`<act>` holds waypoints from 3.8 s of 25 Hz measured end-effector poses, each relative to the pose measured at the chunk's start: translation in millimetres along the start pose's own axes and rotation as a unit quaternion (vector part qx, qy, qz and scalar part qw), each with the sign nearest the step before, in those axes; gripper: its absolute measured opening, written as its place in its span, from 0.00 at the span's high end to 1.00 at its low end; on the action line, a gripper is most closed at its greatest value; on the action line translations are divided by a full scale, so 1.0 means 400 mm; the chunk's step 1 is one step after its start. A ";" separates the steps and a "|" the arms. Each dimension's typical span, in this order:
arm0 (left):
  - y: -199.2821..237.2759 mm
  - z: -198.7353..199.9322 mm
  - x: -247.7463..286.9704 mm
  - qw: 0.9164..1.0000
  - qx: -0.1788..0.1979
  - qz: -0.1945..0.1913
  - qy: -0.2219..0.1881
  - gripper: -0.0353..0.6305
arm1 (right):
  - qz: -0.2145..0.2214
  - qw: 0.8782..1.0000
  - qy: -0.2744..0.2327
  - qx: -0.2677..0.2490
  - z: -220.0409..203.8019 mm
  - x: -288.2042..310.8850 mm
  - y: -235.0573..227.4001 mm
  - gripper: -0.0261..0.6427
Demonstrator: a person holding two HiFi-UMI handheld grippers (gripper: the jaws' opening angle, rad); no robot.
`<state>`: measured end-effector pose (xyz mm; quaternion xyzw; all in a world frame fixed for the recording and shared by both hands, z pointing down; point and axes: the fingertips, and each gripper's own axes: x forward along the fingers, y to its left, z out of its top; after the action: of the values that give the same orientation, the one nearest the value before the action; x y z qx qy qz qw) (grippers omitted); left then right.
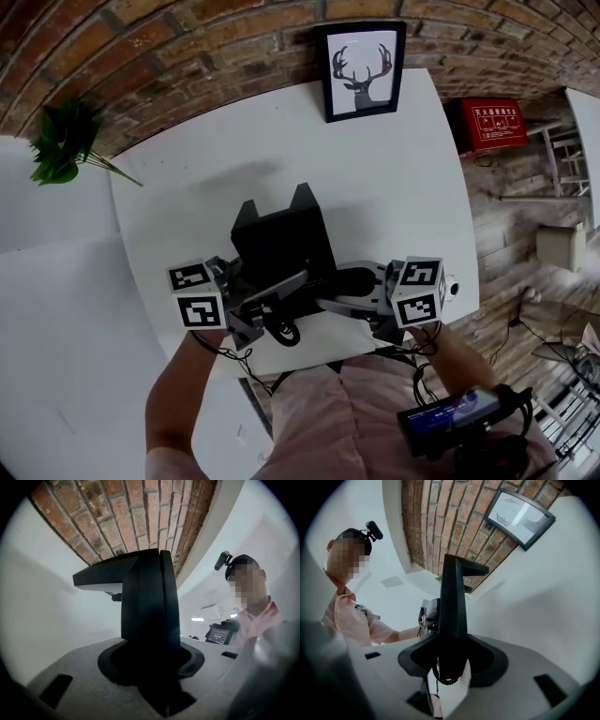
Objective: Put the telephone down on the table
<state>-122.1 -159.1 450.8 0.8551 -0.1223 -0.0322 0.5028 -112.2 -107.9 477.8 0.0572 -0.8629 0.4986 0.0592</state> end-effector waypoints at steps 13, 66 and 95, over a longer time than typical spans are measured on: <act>0.082 0.002 0.007 0.999 -0.033 -0.002 0.002 0.70 | -0.011 1.000 0.002 0.028 0.003 0.018 -0.069 0.69; 0.175 -0.007 0.010 0.994 -0.106 -0.007 0.013 0.70 | -0.068 0.992 0.027 0.104 -0.005 0.047 -0.140 0.64; 0.183 -0.028 0.029 0.995 -0.082 0.043 0.042 0.70 | -0.155 0.988 0.023 0.012 0.033 0.008 -0.179 0.65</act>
<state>-121.6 -186.2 520.7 0.8053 -0.1345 0.0159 0.5771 -104.8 -154.9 532.9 0.1789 -0.8360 0.4950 0.1550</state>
